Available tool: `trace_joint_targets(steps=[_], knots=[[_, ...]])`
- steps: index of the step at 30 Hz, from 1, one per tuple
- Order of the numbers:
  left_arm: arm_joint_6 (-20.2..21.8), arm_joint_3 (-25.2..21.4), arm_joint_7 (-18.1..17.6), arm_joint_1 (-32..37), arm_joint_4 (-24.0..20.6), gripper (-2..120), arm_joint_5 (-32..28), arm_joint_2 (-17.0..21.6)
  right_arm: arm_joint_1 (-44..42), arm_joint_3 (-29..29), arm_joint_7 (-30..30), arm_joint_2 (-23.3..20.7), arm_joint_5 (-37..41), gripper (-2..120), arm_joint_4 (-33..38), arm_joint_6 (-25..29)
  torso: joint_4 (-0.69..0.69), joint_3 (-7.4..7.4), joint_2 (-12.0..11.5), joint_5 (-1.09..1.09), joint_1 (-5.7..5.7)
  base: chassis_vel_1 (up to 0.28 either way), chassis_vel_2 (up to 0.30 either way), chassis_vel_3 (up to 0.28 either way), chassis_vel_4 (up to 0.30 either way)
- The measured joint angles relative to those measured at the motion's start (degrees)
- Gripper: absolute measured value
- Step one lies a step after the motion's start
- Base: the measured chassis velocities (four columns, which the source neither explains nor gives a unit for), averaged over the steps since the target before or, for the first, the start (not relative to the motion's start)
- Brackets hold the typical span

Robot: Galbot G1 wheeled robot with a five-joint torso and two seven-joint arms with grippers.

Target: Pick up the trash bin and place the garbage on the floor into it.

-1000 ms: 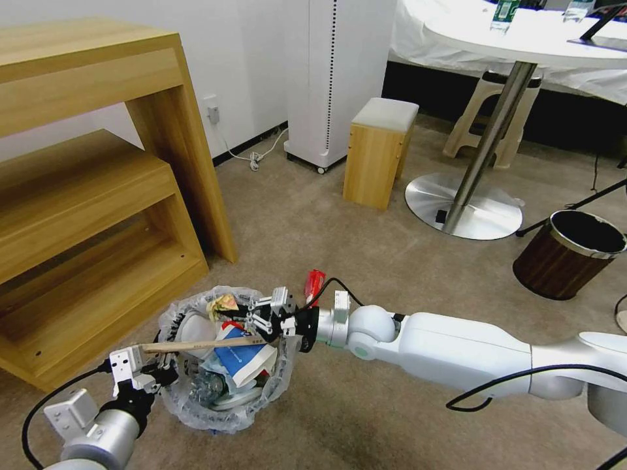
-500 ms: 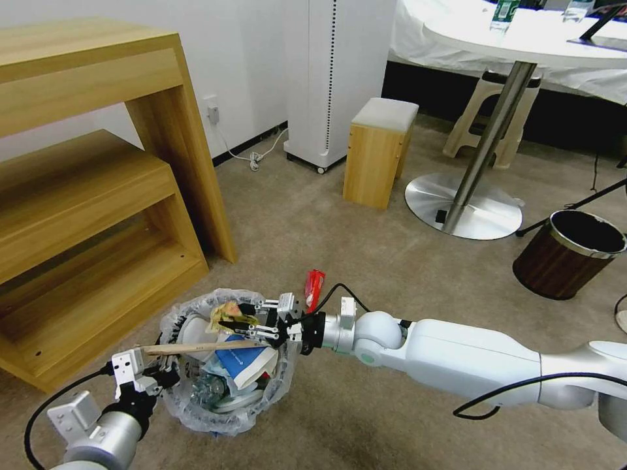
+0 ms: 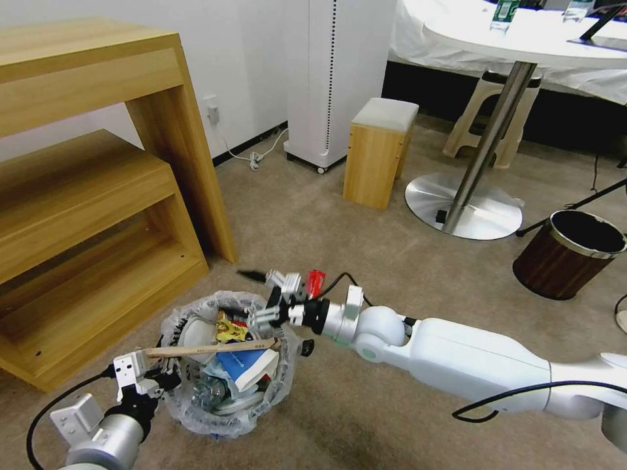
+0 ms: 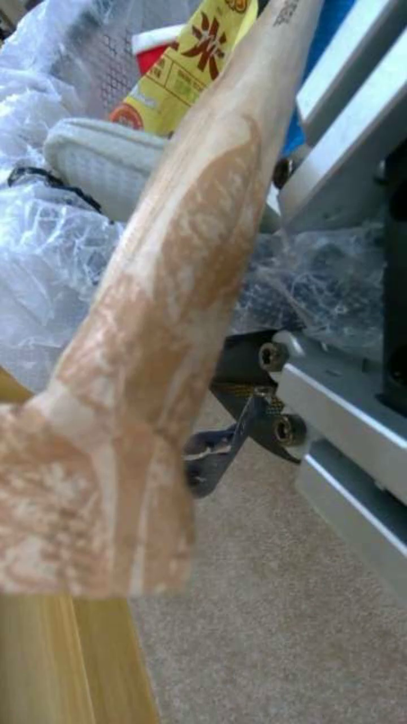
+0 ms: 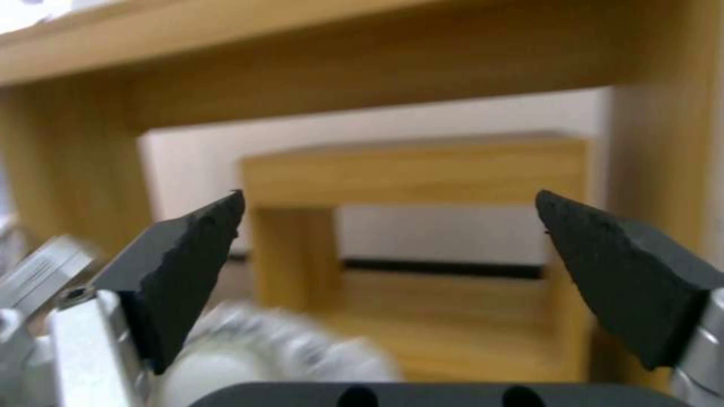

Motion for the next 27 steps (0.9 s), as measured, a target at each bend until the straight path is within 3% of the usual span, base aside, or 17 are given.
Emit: trace_joint_targets(steps=[12, 21, 27], knots=[[-0.14, 0.45, 0.04, -0.73, 1.04, 1, 0.68, -0.57, -13.85, 18.68, 9.59, -5.32, -2.00, 100, 2.77, -3.96, -0.01, 0.00, 0.00, 0.01, 0.00, 0.000, 0.000, 0.000, 0.000], [-0.32, 0.38, 0.12, -0.94, 1.29, 1, 0.65, -0.42, -24.98, 24.38, 19.87, -9.51, -9.15, 100, 2.50, -9.73, -0.02, 0.00, 0.00, 0.02, -0.01, 0.000, 0.000, 0.000, 0.000], [-0.70, 0.72, 0.27, -1.19, 2.02, 1, 0.90, -0.55, -31.74, 26.67, 26.05, -11.50, -13.66, 95, 1.05, -19.31, -0.02, 0.00, 0.00, 0.02, -0.01, 0.000, 0.000, 0.000, 0.000]])
